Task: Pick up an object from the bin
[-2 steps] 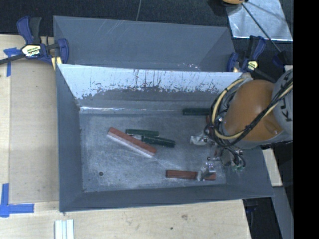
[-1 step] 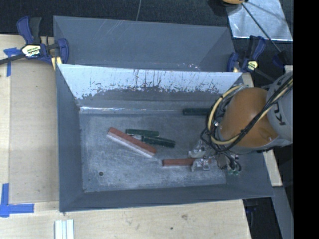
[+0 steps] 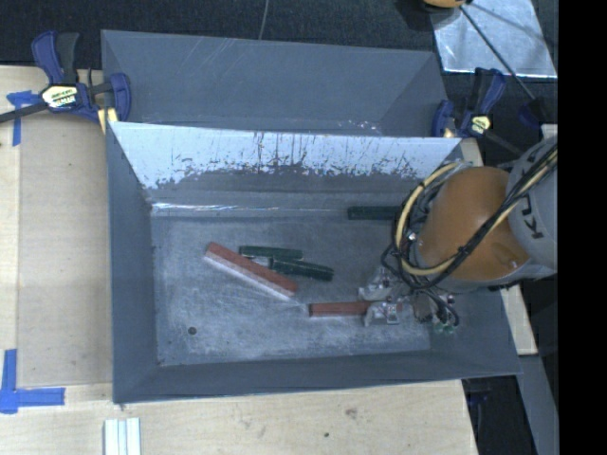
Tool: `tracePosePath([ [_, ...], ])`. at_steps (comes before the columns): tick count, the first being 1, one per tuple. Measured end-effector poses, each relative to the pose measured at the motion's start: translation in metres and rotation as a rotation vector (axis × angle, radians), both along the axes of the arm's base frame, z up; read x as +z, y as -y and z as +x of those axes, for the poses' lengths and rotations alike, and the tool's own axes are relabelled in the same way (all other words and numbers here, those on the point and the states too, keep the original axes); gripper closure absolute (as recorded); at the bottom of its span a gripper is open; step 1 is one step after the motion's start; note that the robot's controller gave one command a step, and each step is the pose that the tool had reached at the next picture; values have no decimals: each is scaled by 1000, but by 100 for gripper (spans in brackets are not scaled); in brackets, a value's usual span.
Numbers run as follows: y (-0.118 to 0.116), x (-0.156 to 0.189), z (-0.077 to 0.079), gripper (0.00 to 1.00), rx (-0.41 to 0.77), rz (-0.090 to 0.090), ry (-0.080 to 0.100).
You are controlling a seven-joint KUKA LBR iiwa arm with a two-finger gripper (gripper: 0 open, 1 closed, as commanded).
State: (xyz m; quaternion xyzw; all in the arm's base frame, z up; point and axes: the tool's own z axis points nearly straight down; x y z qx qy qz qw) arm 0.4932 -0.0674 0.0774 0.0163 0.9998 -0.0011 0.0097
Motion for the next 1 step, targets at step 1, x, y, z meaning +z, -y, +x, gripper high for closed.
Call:
tracePosePath([
  [1,13,171,28,100,15,0,-9],
])
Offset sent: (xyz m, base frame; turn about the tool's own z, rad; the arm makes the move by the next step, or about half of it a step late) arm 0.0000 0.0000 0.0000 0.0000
